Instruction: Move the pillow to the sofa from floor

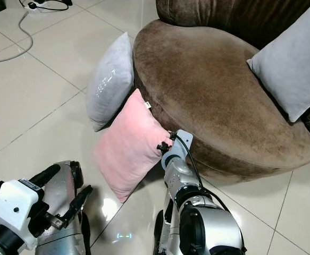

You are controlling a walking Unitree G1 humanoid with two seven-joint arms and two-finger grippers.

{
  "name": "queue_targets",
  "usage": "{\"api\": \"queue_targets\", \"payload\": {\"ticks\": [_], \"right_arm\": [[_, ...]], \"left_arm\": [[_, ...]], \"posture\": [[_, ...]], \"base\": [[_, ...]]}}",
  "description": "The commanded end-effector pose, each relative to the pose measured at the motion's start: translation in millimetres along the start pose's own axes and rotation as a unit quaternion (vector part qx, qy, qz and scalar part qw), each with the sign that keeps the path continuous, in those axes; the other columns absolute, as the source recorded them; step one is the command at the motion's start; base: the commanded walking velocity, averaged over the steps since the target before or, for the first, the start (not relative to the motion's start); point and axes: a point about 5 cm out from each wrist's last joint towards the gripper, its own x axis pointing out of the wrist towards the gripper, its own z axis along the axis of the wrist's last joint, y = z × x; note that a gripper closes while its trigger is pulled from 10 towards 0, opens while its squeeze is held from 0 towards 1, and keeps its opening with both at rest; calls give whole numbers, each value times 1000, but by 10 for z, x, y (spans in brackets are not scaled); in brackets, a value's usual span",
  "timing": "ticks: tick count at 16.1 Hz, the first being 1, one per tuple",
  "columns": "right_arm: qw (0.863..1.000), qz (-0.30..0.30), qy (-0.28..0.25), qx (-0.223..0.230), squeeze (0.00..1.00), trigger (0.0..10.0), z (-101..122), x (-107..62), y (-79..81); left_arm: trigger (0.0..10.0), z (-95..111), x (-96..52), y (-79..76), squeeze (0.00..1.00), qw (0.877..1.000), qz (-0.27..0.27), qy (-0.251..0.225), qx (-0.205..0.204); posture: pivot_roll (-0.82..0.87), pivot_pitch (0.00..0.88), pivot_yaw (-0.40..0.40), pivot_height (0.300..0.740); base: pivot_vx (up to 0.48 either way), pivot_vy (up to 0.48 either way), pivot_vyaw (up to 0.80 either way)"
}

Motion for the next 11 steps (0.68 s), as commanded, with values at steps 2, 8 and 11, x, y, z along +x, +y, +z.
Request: {"api": "queue_targets", "payload": {"ticks": [2, 8, 11], "right_arm": [[1000, -14, 8, 4, 0, 0, -63, -12, -78], [1000, -13, 8, 3, 0, 0, -65, -13, -81], [1000, -11, 7, 2, 0, 0, -64, -13, -78]], "left_arm": [[10000, -6, -25, -55, 0, 1000, -7, 6, -8], [10000, -14, -41, -60, 0, 1000, -4, 8, -9], [10000, -18, -45, -47, 0, 1000, -2, 8, -8]], "posture": [[232, 242, -118, 437], [231, 237, -123, 437], [231, 236, -123, 437]], "base": [[0, 0, 0], [0, 0, 0], [0, 0, 0]]}}
